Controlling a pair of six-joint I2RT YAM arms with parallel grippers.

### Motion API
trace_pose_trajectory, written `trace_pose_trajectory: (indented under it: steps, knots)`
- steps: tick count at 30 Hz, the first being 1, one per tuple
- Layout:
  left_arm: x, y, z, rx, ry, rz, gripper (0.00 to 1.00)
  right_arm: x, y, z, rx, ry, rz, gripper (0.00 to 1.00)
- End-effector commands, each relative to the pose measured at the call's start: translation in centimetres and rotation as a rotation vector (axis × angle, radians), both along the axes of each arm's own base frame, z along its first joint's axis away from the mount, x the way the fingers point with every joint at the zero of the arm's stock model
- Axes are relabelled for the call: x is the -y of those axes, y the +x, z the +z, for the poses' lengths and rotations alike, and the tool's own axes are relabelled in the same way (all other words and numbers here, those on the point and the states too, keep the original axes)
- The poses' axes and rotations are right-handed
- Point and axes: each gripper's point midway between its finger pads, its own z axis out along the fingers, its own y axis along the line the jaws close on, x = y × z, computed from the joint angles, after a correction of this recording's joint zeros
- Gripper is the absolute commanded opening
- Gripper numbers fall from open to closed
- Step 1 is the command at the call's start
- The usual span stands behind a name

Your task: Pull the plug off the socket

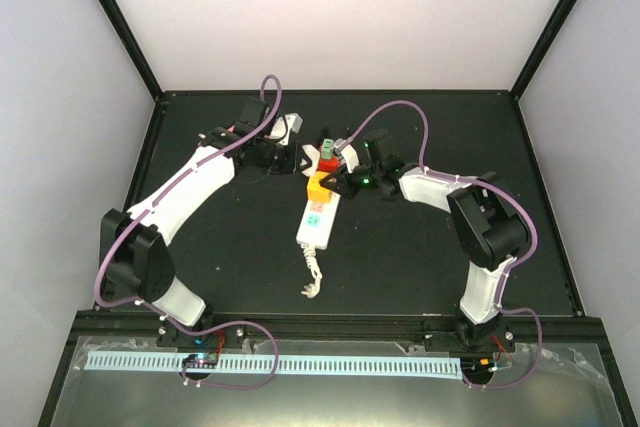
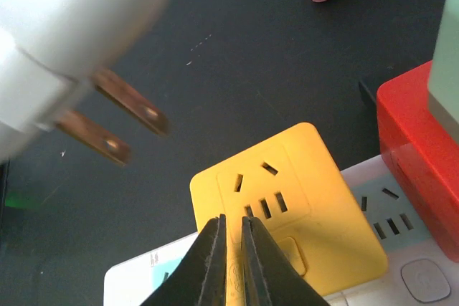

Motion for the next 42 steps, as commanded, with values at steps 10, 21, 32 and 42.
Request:
trace_pose_trajectory:
  steps: [10, 21, 32, 42]
  knots:
    - [-1.8, -2.6, 6.2, 0.200, -0.159, -0.115, 0.02, 1.2, -1.1, 3.8, 0.064, -0.010, 0.016, 0.33]
    - [-1.0, -8.1, 11.0, 0.455, -0.253, -0.428, 0.02, 1.9, -5.9, 12.7, 0.213, 0.093, 0.191, 0.59]
    - [-0.2, -12.4, 13.1, 0.537, -0.391, -0.616, 0.02, 3.0, -12.6, 19.7, 0.256, 0.243, 0.407, 0.77]
    - [0.3, -14.7, 13.5, 0.564, -0.503, -0.697, 0.02, 2.0, -13.2, 23.2, 0.192, 0.333, 0.392, 0.72]
